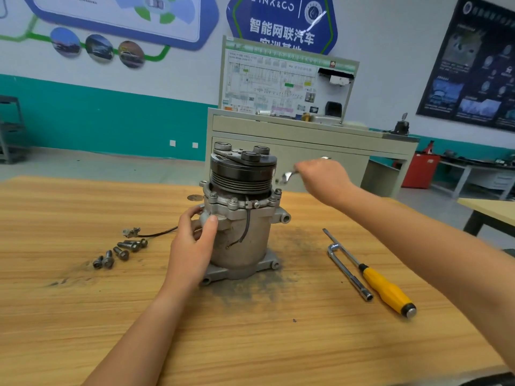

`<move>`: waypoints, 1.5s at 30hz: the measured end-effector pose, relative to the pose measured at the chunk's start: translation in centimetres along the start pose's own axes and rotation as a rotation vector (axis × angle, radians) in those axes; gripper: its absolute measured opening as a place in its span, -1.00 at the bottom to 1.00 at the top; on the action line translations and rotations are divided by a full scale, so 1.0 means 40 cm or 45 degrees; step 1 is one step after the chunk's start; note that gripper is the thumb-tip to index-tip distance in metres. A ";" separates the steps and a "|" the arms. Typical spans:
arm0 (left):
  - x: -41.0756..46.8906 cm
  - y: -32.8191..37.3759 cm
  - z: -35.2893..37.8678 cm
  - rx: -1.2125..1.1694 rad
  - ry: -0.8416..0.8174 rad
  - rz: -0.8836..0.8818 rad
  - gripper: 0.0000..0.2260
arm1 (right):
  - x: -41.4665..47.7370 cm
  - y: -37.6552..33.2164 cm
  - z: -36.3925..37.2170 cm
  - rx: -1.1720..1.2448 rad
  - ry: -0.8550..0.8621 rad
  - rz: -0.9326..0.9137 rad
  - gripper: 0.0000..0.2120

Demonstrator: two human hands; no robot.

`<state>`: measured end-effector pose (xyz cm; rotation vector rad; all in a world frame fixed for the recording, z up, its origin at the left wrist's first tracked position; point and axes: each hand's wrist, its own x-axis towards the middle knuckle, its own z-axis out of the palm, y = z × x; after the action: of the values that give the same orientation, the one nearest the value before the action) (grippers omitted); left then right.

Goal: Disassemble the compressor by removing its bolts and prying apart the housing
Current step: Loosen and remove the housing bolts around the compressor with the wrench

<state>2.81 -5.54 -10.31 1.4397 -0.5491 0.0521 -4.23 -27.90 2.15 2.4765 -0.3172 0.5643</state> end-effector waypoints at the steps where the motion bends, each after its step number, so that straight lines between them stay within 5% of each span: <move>1: -0.001 0.001 0.000 0.010 -0.001 0.001 -0.76 | -0.016 0.011 -0.016 0.059 0.052 0.069 -0.74; 4: -0.004 0.005 0.002 0.052 0.001 0.014 -0.77 | -0.066 0.028 -0.060 0.259 0.076 0.214 -0.73; 9: -0.008 0.008 -0.001 0.076 0.001 0.021 -0.76 | -0.130 -0.009 -0.103 0.202 -0.260 0.137 -0.81; 21: -0.009 0.012 -0.002 0.075 0.007 0.011 -0.77 | -0.109 -0.119 -0.216 -0.675 -0.480 -0.342 -0.79; 30: -0.006 0.006 0.001 0.112 0.045 0.050 -0.79 | -0.093 -0.022 -0.139 -0.432 -0.334 -0.379 -0.64; 38: -0.005 0.000 0.000 0.062 0.071 0.052 -0.84 | -0.002 0.024 -0.058 -0.330 -0.301 -0.285 -0.77; 45: -0.006 -0.010 0.003 0.134 0.120 0.113 -0.69 | 0.057 -0.040 0.047 0.087 0.096 -0.158 -0.68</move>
<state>2.69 -5.64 -10.76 1.5066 -0.5389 0.2210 -1.08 -27.95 1.02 2.5116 -0.1152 0.6239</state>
